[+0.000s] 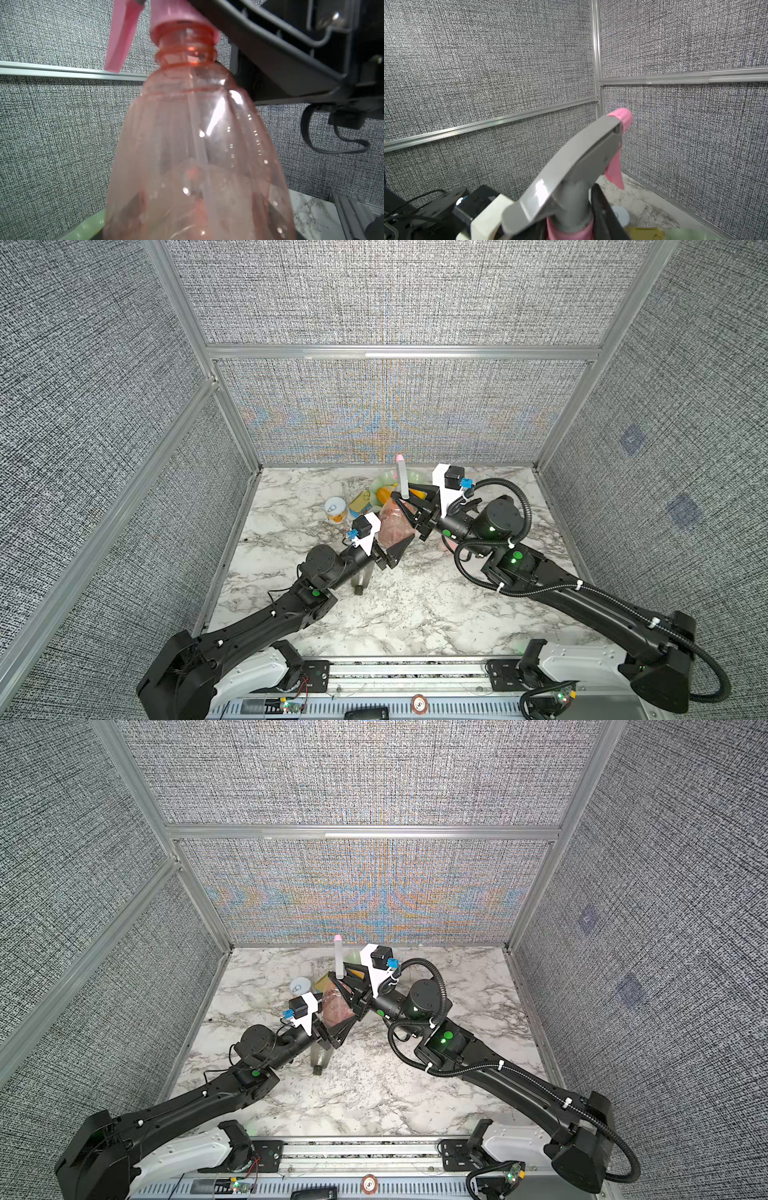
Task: Attach spray nozzles to spray bottles
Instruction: Insert the spray nozzle into the spray bottle.
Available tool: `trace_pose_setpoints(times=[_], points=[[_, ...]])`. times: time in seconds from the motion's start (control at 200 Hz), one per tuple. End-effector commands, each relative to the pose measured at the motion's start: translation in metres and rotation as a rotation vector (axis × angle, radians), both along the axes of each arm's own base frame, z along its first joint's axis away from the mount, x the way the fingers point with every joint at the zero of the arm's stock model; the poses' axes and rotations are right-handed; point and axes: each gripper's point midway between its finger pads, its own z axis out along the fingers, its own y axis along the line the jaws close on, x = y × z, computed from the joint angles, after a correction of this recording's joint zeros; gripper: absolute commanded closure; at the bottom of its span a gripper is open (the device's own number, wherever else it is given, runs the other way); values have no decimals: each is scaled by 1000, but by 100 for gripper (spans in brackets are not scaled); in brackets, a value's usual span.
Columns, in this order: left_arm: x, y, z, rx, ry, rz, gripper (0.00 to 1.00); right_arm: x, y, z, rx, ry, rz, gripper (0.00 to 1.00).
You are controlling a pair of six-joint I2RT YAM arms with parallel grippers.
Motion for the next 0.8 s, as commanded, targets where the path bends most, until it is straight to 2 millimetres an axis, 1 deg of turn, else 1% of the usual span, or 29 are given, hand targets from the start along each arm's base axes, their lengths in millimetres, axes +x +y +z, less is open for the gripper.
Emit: trace_pose_setpoints(times=[0.0, 0.135, 0.22, 0.365, 0.425, 0.52, 0.615, 0.725, 0.795], points=[[3, 10, 26, -81, -46, 46, 23, 6, 4, -25, -89, 38, -32, 70], [6, 14, 28, -87, -51, 78, 23, 22, 2, -46, -151, 70, -164, 70], [9, 16, 29, -83, -49, 101, 23, 31, 1, -58, -189, 103, -277, 70], [16, 24, 29, -86, -50, 164, 23, 39, -1, -80, -285, 145, -482, 72], [19, 27, 29, -88, -50, 193, 23, 42, -5, -82, -314, 152, -573, 73], [23, 32, 29, -84, -59, 228, 23, 40, -2, -84, -345, 141, -649, 73], [26, 34, 28, -76, -58, 257, 24, 37, 3, -78, -358, 116, -716, 73], [30, 36, 26, -61, -63, 281, 25, 31, 15, -71, -355, 97, -708, 71], [29, 36, 27, -60, -69, 280, 25, 27, 21, -61, -340, 90, -680, 69]])
